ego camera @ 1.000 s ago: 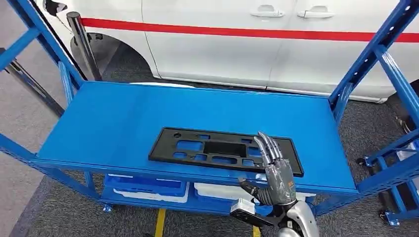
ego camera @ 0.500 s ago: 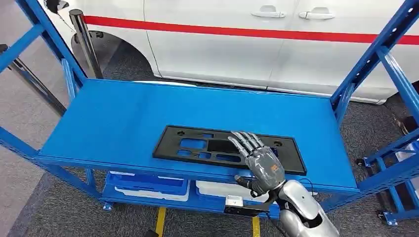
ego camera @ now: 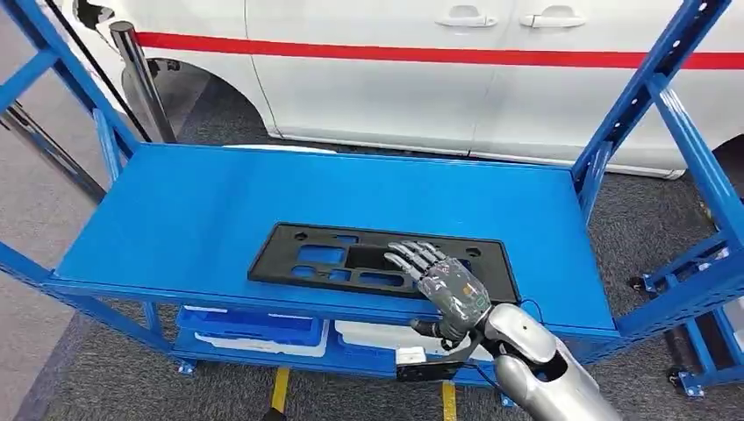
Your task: Take the parts from the cabinet and place them on the table.
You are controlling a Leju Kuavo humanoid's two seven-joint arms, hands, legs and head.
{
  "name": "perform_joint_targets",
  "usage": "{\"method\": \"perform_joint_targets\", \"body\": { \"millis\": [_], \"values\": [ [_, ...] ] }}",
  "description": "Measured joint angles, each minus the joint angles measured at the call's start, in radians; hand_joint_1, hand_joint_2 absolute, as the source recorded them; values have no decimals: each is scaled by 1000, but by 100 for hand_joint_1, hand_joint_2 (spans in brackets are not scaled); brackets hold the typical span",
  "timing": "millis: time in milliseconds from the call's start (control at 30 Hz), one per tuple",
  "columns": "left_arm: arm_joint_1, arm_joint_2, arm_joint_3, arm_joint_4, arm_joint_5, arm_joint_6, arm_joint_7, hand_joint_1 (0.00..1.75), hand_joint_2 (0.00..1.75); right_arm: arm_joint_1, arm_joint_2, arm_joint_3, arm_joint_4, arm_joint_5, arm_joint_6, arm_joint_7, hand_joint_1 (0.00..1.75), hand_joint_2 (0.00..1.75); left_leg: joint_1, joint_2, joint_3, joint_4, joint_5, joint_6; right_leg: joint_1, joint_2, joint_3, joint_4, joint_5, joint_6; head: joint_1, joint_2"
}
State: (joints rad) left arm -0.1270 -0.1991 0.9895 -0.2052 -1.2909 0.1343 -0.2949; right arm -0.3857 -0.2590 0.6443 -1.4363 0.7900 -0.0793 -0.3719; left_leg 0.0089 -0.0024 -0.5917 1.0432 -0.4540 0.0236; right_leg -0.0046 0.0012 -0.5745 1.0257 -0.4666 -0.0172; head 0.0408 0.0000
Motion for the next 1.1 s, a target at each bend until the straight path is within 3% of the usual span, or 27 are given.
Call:
{"method": "perform_joint_targets", "body": {
  "millis": [33,67,133,167,200,233,300,333,367,400,467,500,533,633,700,767,833,867,900,967,1000,1033,1100],
  "values": [
    [-2,1,0,0,0,0,0,0,0,-5,0,4,2,0,0,0,0,175,-2,0,13,-22,-6,2,10,1,-7,6,-1,7,0,0],
    [-5,1,-1,0,0,0,0,0,0,-5,0,8,4,0,0,0,0,175,-5,0,8,-15,-6,2,2,1,-9,3,2,12,-1,0],
    [-1,2,-2,0,0,0,0,0,0,-6,0,14,6,-1,0,0,0,175,-8,-2,7,-19,-4,6,0,0,-6,-2,3,23,0,0],
    [0,1,-2,0,0,0,1,0,0,-8,0,15,6,-6,0,-1,0,175,0,-2,12,-32,2,13,6,0,-5,-1,2,29,0,0],
    [-1,1,-3,0,-1,0,0,0,0,-10,-1,16,7,-16,2,-4,0,175,3,0,19,-41,8,18,0,0,-12,18,-17,34,1,0],
    [-3,1,-5,0,-2,0,0,0,0,-14,-2,18,9,-22,5,-6,0,175,3,1,18,-42,9,23,-2,0,-34,66,-49,39,3,0],
    [-5,1,-10,0,-2,0,1,0,0,-17,-1,25,11,-27,7,-6,0,175,3,1,17,-41,8,24,-9,0,-109,224,-122,49,2,0],
    [-4,1,-10,0,-3,0,2,0,0,-17,-1,28,14,-29,8,-6,0,175,3,1,16,-40,8,24,-10,0,-135,276,-137,52,3,0],
    [-4,1,-10,0,-3,0,2,0,0,-17,-1,32,18,-30,7,-4,0,175,4,1,16,-39,7,24,-13,-1,-150,299,-130,55,2,0],
    [-3,1,-11,0,-3,0,2,0,0,-19,-1,35,20,-30,3,3,0,175,4,0,17,-38,6,22,-17,-1,-137,268,-99,57,3,0],
    [-3,-2,-12,0,-2,0,2,0,0,-28,-1,41,26,-29,-6,15,0,175,6,-1,20,-31,1,16,-22,-1,-62,109,-7,57,3,0],
    [-4,-2,-13,0,-2,0,2,0,0,-33,-1,42,28,-23,-14,21,0,175,6,-2,18,-26,-4,10,-24,-2,-26,26,17,56,3,0],
    [-5,-2,-13,0,-1,1,2,0,0,-37,-1,42,31,-19,-26,29,0,175,-1,-3,13,-19,-7,4,-14,-2,-17,7,1,51,3,0],
    [-3,-2,-15,0,0,2,5,0,0,-37,-4,42,45,-6,-52,43,0,175,1,-3,13,-28,-1,-12,-8,2,-23,11,4,30,1,0],
    [-3,-1,-15,0,0,2,5,0,0,-39,-11,35,55,-5,-56,47,0,175,5,-2,8,-11,-19,-24,-17,0,-18,0,12,14,2,0],
    [-2,-1,-15,0,1,2,4,0,0,-44,-13,29,61,-5,-58,47,0,175,5,-2,-42,103,-87,-26,-15,-1,-19,0,12,0,1,0],
    [-2,-1,-16,0,2,2,4,0,0,-43,-15,27,67,-5,-58,47,0,175,5,-2,-100,225,-138,-29,-11,-1,-19,0,12,-1,1,0],
    [0,-1,-16,0,2,2,4,0,0,-42,-17,27,72,-5,-58,47,0,175,5,-2,-129,283,-147,-29,-8,-1,-19,0,12,-2,1,0],
    [1,-1,-16,0,2,2,4,0,0,-42,-19,27,77,-5,-58,48,0,175,5,-2,-124,268,-121,-27,-7,0,-18,0,11,-2,1,0],
    [1,0,-16,0,3,2,4,0,0,-42,-21,23,82,3,-61,57,0,175,3,-2,-72,153,-47,-20,-4,2,-16,1,11,-2,1,0],
    [0,0,-16,0,5,2,3,0,0,-42,-21,16,85,9,-65,63,0,175,2,-2,-24,49,3,-11,-4,3,-14,2,10,-1,1,0],
    [-1,0,-16,0,7,2,3,0,0,-42,-23,9,88,19,-74,68,0,175,-3,-2,-1,0,0,-2,0,2,-17,4,8,3,1,0],
    [-2,0,-17,0,6,2,1,0,0,-43,-29,0,95,38,-89,76,0,175,-5,-3,1,-18,-2,-1,1,2,-24,6,12,14,2,0]
  ]
}}
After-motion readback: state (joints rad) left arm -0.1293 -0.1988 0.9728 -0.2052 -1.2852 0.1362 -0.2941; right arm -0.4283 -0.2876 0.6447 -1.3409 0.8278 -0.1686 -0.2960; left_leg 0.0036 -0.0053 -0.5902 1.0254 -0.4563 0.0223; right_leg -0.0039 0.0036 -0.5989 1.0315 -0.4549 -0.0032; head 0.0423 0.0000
